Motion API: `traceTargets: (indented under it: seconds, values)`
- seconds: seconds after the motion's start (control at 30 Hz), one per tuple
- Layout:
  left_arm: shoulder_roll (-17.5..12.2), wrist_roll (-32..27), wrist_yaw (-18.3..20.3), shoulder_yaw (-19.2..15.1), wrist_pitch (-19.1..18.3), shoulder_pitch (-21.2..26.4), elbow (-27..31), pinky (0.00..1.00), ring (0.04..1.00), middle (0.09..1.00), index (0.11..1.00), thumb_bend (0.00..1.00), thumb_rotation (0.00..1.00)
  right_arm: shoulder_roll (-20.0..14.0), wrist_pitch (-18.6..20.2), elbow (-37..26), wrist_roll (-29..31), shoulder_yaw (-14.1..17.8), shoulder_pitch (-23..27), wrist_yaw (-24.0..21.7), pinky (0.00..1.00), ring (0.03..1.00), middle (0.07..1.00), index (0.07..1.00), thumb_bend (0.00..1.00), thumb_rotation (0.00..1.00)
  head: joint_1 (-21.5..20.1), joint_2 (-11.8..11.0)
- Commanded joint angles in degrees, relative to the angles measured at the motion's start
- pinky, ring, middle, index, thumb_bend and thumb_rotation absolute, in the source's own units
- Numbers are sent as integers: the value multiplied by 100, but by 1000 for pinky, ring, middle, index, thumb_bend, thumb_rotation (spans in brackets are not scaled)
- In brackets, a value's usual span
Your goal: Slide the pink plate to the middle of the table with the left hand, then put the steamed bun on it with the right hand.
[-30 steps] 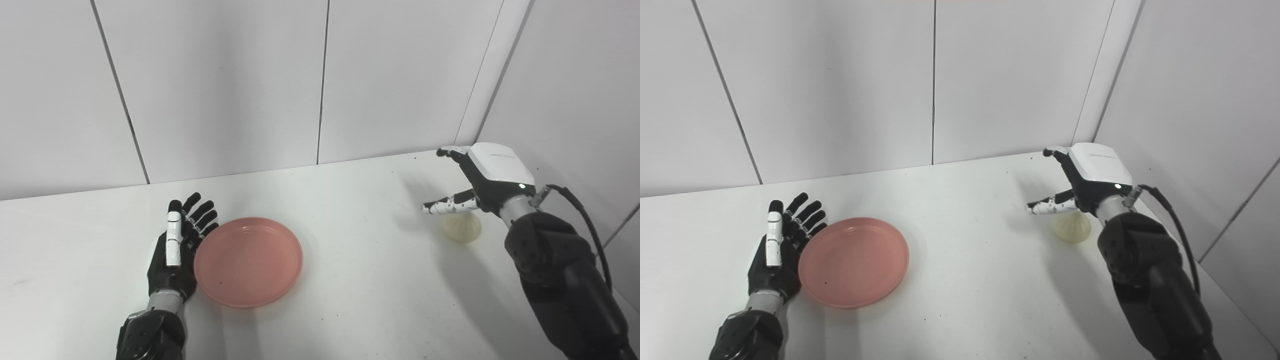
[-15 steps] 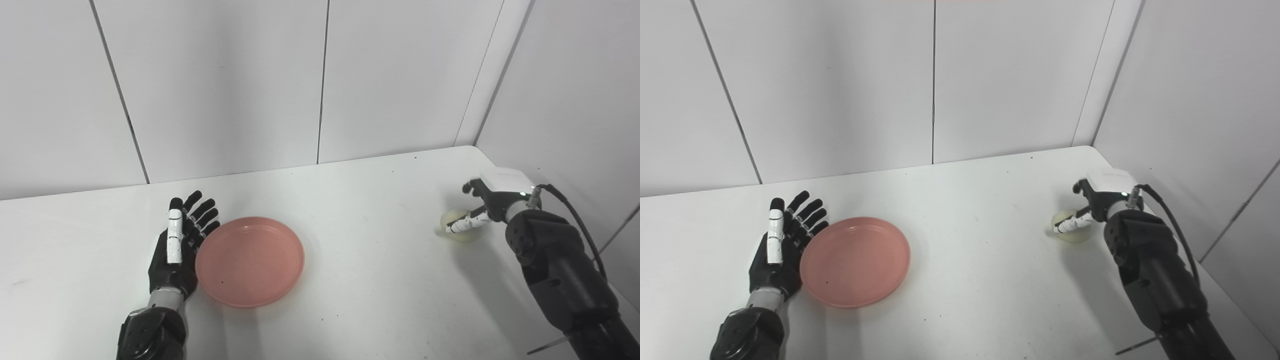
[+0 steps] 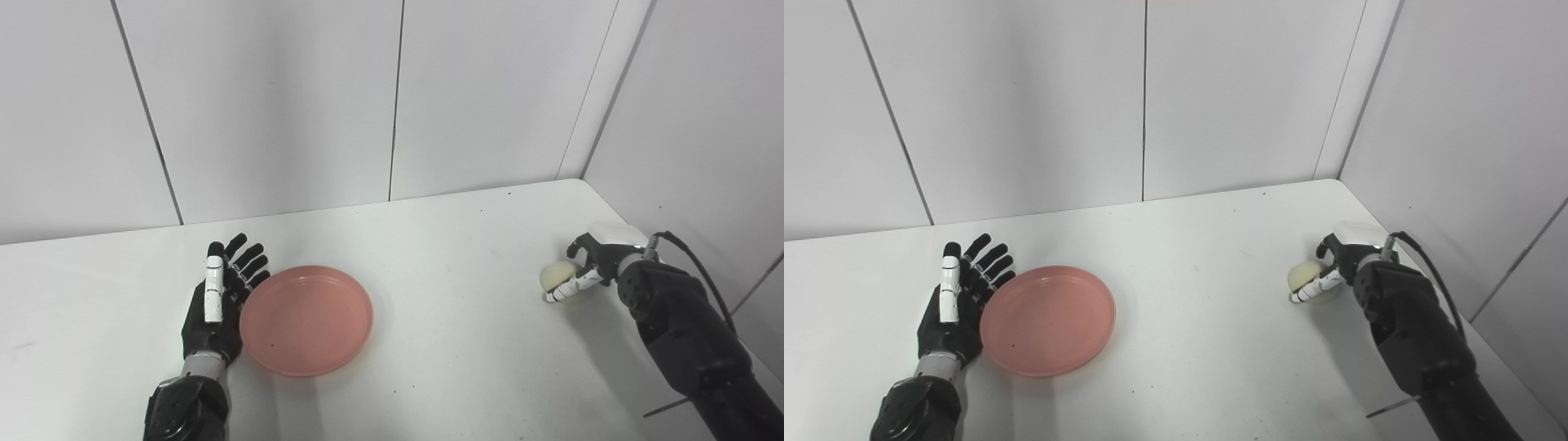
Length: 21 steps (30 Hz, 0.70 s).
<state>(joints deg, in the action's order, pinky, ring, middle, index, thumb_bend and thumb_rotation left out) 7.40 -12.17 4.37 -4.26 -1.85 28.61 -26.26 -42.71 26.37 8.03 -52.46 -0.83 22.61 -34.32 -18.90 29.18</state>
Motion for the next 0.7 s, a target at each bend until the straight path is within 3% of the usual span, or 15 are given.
traceTargets:
  seconds: [0.0,0.13,0.2,0.33,0.37,0.43,0.67]
  values:
    - [51,-20,-39,15,-171,-30,-7,818,827,807,844,692,897,-244,30,-47,134,2,222,6,284,363,481,720,1000,468,4,18]
    - [51,-18,-40,19,-176,-38,4,808,823,803,845,684,898,-155,48,-43,287,39,186,81,317,393,502,699,1000,441,13,32]
    - [47,-21,-27,23,-168,-41,1,812,819,804,846,684,897,-52,52,-27,281,118,161,163,261,329,435,655,976,371,17,38]
    - [45,-11,-26,38,-189,-53,21,815,816,802,846,680,902,22,53,13,193,142,183,62,245,303,405,581,906,291,19,59]
    - [47,-18,-24,38,-199,-57,29,820,816,800,849,681,901,-3,53,3,190,104,188,18,230,284,382,526,680,210,21,65]
    - [49,-20,-20,40,-201,-59,23,822,815,798,851,684,899,-82,50,-17,196,0,186,-28,214,264,359,493,550,160,24,66]
    - [69,17,-39,62,-158,-62,-3,806,801,789,846,684,894,-281,38,-163,348,-149,99,5,217,270,361,484,522,135,55,80]
